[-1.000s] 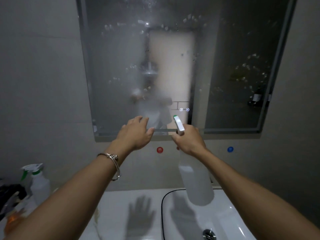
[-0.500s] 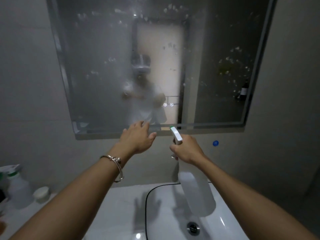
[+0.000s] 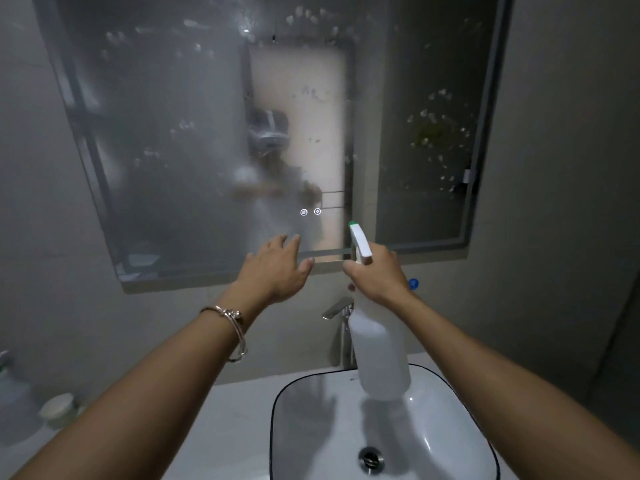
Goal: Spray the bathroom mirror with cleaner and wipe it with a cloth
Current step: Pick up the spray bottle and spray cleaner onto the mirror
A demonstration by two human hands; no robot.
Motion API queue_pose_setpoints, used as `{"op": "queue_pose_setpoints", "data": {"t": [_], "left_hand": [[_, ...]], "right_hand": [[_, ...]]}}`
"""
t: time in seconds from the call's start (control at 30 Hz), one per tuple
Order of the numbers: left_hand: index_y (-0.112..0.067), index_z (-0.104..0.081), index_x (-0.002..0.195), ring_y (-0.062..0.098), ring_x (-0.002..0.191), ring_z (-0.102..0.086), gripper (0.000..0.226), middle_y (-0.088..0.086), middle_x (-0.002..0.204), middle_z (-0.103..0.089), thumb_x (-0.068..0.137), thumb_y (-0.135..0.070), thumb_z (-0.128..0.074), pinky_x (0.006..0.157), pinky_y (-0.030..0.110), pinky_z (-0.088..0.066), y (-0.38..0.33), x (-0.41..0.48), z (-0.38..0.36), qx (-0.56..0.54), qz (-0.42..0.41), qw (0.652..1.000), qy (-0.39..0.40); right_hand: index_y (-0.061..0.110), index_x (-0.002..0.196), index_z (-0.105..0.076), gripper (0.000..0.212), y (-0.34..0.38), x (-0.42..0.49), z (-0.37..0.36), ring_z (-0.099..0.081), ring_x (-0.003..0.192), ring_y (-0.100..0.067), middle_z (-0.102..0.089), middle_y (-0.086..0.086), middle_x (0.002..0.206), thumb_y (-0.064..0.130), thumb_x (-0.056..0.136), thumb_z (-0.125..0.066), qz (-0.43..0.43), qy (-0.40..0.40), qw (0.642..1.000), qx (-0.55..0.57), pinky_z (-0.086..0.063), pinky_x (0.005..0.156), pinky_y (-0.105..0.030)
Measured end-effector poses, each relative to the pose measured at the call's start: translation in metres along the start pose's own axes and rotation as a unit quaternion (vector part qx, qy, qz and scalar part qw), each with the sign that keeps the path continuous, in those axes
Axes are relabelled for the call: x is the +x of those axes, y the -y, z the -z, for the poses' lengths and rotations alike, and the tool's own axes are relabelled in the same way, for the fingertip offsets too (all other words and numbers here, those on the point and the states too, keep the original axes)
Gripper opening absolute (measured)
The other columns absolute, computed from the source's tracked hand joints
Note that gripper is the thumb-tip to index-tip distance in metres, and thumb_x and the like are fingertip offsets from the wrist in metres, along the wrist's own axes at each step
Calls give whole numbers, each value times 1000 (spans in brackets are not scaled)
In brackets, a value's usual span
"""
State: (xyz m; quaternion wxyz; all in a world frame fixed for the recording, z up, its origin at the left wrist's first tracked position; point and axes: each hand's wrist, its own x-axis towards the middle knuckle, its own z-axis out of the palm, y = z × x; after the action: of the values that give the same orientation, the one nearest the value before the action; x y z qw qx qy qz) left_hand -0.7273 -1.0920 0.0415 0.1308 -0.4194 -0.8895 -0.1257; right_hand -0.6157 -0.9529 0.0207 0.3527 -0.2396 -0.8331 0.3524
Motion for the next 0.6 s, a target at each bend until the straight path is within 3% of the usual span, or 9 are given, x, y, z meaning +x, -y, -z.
{"op": "queue_pose_setpoints", "data": {"t": [0.1, 0.2, 0.33, 0.6], "left_hand": [[-17, -21, 147, 30, 138, -25, 61, 11, 153, -23, 97, -49, -32, 110, 47, -29, -16, 7, 4, 0, -14, 1000, -14], [-17, -21, 147, 30, 138, -26, 60, 11, 153, -23, 97, -48, -32, 109, 46, -29, -30, 11, 3, 4, -25, 1000, -17], [-16, -20, 148, 31, 138, -26, 60, 11, 153, -22, 98, -48, -31, 109, 49, -30, -46, 16, 0, 4, -37, 999, -9], [-16, -23, 146, 32, 136, -29, 58, 11, 153, -25, 98, -47, -32, 107, 47, -32, -76, 29, -5, 9, -50, 999, -12]], "right_hand": [[19, 63, -48, 19, 1, 5, 15, -67, 51, -12, -56, 4, 56, 14, 78, -58, 11, -11, 1000, 13, -44, 48, -23], [15, 71, -55, 8, -8, 5, 26, -68, 59, -22, -63, -2, 64, 18, 77, -58, 27, -24, 999, -1, -57, 57, -38], [11, 78, -57, 10, -24, 6, 38, -67, 67, -30, -64, -9, 73, 21, 75, -57, 32, -35, 999, -12, -57, 62, -49], [13, 72, -56, 5, -57, 10, 60, -68, 52, -14, -64, -1, 65, 15, 77, -57, -28, -6, 1000, -3, -53, 58, -30]]}}
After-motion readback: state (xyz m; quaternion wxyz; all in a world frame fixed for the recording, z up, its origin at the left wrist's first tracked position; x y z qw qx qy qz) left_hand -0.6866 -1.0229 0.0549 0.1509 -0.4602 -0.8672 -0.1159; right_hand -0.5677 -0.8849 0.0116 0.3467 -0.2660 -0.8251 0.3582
